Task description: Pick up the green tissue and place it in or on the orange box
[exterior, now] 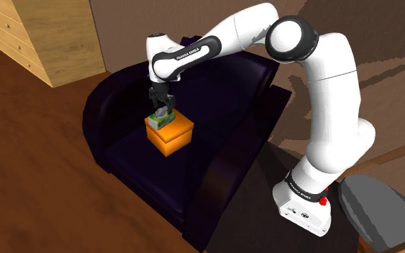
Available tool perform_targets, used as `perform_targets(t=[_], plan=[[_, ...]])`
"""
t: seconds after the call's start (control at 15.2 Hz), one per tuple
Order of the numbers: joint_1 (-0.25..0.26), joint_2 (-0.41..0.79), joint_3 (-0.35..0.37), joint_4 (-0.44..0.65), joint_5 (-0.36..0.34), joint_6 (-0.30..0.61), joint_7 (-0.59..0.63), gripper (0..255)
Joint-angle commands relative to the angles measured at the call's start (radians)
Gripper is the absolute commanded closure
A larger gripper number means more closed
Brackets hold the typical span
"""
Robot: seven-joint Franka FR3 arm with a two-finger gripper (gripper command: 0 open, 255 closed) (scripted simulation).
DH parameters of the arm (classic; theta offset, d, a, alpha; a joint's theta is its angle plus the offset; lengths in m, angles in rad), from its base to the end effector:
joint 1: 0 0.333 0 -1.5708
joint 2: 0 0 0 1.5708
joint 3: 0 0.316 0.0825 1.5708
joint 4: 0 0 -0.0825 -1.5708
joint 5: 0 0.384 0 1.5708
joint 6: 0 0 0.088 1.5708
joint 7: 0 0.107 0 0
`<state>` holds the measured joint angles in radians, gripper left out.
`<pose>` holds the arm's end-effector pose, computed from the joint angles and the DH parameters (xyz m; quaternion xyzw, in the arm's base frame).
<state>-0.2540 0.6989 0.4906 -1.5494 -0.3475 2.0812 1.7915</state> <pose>0.6868 0.0956 0.2675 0.7452 -0.6658 -0.0267 0.0271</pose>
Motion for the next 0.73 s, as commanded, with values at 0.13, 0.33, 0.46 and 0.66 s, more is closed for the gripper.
perform_targets(t=[0.13,0.33,0.46,0.66], plan=[[-0.005,-0.044,0.018,0.042,0.025,-0.083,-0.015,0],[-0.005,-0.044,0.017,0.042,0.025,-0.082,-0.015,0],[-0.005,-0.044,0.017,0.042,0.025,-0.083,-0.015,0],[-0.005,-0.044,0.017,0.042,0.025,-0.083,-0.015,0]])
